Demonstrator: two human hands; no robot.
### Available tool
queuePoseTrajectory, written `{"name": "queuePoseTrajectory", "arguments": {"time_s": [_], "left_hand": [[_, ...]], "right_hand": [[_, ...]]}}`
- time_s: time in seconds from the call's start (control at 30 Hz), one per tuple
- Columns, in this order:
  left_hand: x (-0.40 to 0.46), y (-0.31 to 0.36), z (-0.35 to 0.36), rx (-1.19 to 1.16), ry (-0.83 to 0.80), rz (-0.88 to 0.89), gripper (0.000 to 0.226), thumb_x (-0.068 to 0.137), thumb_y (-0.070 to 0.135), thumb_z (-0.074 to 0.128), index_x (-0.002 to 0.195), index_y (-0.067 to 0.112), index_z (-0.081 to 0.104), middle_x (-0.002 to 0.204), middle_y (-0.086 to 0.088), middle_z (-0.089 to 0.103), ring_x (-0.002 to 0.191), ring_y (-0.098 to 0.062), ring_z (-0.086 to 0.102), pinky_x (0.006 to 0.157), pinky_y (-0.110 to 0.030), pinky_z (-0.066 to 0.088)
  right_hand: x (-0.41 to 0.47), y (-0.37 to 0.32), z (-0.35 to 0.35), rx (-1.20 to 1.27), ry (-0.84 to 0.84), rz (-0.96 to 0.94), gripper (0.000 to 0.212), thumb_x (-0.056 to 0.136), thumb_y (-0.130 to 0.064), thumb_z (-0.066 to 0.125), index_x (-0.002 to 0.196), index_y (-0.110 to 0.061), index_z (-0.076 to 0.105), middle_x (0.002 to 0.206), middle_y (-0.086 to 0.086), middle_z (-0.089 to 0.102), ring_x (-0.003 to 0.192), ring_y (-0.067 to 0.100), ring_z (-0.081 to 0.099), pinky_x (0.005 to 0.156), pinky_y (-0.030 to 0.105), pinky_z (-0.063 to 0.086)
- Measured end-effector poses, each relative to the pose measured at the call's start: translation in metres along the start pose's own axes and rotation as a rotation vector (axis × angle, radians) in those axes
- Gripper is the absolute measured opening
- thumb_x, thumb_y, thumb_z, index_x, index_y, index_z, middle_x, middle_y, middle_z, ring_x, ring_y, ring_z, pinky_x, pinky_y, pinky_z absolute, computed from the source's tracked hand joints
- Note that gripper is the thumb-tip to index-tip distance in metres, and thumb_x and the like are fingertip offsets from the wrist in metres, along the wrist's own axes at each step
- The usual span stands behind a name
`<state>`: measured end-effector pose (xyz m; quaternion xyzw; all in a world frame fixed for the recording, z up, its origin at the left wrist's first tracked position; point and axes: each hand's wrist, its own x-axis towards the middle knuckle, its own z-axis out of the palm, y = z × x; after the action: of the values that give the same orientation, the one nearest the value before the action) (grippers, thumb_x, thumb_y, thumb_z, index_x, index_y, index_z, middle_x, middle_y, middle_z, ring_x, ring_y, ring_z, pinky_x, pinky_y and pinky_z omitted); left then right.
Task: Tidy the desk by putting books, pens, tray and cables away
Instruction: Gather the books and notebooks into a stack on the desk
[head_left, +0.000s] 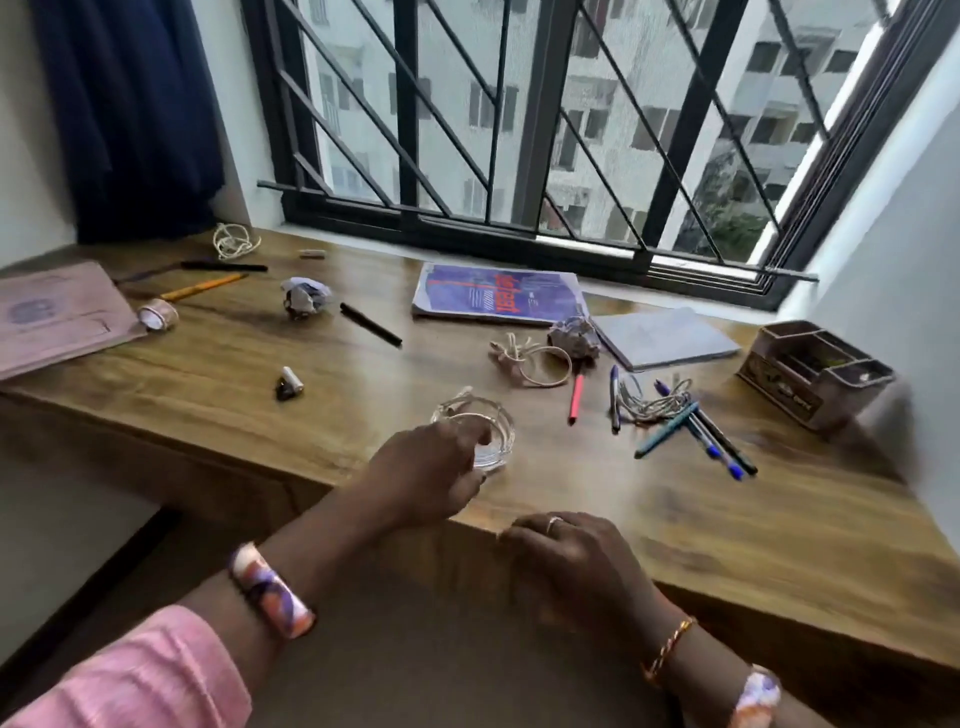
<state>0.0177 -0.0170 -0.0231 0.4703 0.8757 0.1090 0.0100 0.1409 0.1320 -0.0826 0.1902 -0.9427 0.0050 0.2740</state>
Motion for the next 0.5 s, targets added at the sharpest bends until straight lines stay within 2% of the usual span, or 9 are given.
{"name": "queuePoseTrajectory", "arguments": {"time_s": [0.1, 0.17, 0.2, 0.27, 0.3, 0.37, 0.4, 0.47, 0.5], "left_hand": [[-0.024, -0.006, 0.022, 0.226, -0.154, -0.113, 0.039, 0.090, 0.034, 0.048, 0.124, 0.018, 0.043, 0.122, -0.007, 0.057, 0.115, -0.028, 0.053, 0.089, -0.034, 0.041], [-0.032, -0.013, 0.036, 0.296, -0.171, -0.205, 0.040, 0.090, 0.032, 0.049, 0.125, 0.015, 0.042, 0.126, -0.008, 0.050, 0.119, -0.027, 0.048, 0.094, -0.035, 0.039], [-0.035, -0.016, 0.041, 0.284, -0.158, -0.254, 0.040, 0.089, 0.028, 0.050, 0.126, 0.014, 0.042, 0.126, -0.007, 0.048, 0.119, -0.027, 0.048, 0.093, -0.036, 0.040], [-0.037, -0.016, 0.049, 0.239, -0.123, -0.324, 0.036, 0.090, 0.021, 0.050, 0.125, 0.014, 0.043, 0.124, -0.006, 0.047, 0.116, -0.026, 0.050, 0.087, -0.037, 0.045], [-0.036, -0.014, 0.052, 0.233, -0.108, -0.335, 0.034, 0.091, 0.019, 0.050, 0.124, 0.013, 0.044, 0.124, -0.006, 0.048, 0.115, -0.027, 0.051, 0.085, -0.038, 0.046], [-0.033, -0.010, 0.055, 0.260, -0.102, -0.350, 0.029, 0.092, 0.018, 0.050, 0.121, 0.011, 0.048, 0.122, -0.008, 0.050, 0.113, -0.029, 0.053, 0.083, -0.038, 0.047], [-0.030, -0.009, 0.058, 0.288, -0.097, -0.348, 0.027, 0.093, 0.016, 0.049, 0.119, 0.009, 0.049, 0.120, -0.009, 0.051, 0.111, -0.030, 0.055, 0.082, -0.038, 0.047], [-0.024, -0.008, 0.062, 0.341, -0.091, -0.338, 0.027, 0.092, 0.009, 0.047, 0.118, 0.007, 0.051, 0.118, -0.011, 0.052, 0.108, -0.032, 0.057, 0.081, -0.038, 0.047], [-0.022, -0.008, 0.062, 0.359, -0.112, -0.346, 0.027, 0.092, 0.007, 0.045, 0.118, 0.007, 0.052, 0.117, -0.012, 0.052, 0.107, -0.033, 0.057, 0.080, -0.039, 0.048]], "right_hand": [[-0.037, -0.021, 0.031, 0.106, -0.272, 0.040, 0.013, 0.072, -0.027, 0.056, 0.075, -0.027, 0.068, 0.066, -0.011, 0.066, 0.049, 0.009, 0.061, 0.036, 0.018, 0.041], [-0.059, -0.034, 0.045, 0.208, -0.458, 0.192, 0.016, 0.077, -0.028, 0.045, 0.073, -0.024, 0.059, 0.071, -0.009, 0.064, 0.061, 0.012, 0.063, 0.045, 0.021, 0.042], [-0.068, -0.037, 0.052, 0.315, -0.566, 0.350, 0.013, 0.081, -0.028, 0.044, 0.075, -0.023, 0.054, 0.078, -0.005, 0.062, 0.071, 0.015, 0.062, 0.053, 0.023, 0.042], [-0.086, -0.039, 0.063, 0.578, -0.779, 0.705, 0.009, 0.087, -0.031, 0.050, 0.082, -0.024, 0.052, 0.083, -0.004, 0.056, 0.072, 0.011, 0.053, 0.062, 0.024, 0.039], [-0.093, -0.039, 0.071, 0.694, -0.783, 0.852, 0.007, 0.088, -0.030, 0.053, 0.089, -0.024, 0.054, 0.083, -0.007, 0.054, 0.069, 0.006, 0.049, 0.062, 0.020, 0.039], [-0.100, -0.040, 0.082, 0.976, -0.688, 1.239, 0.009, 0.093, -0.020, 0.048, 0.086, -0.019, 0.054, 0.078, -0.005, 0.053, 0.064, 0.005, 0.047, 0.060, 0.017, 0.041], [-0.104, -0.040, 0.089, 1.141, -0.584, 1.488, 0.019, 0.095, -0.014, 0.043, 0.079, -0.017, 0.052, 0.075, 0.000, 0.053, 0.061, 0.009, 0.049, 0.057, 0.022, 0.044], [-0.112, -0.036, 0.101, 1.477, -0.180, 1.919, 0.027, 0.099, -0.011, 0.035, 0.075, -0.011, 0.048, 0.068, 0.009, 0.053, 0.050, 0.018, 0.056, 0.042, 0.024, 0.048], [-0.115, -0.033, 0.107, 1.619, 0.033, 2.031, 0.029, 0.100, -0.013, 0.033, 0.075, -0.010, 0.047, 0.064, 0.010, 0.055, 0.043, 0.019, 0.059, 0.037, 0.023, 0.048]]}}
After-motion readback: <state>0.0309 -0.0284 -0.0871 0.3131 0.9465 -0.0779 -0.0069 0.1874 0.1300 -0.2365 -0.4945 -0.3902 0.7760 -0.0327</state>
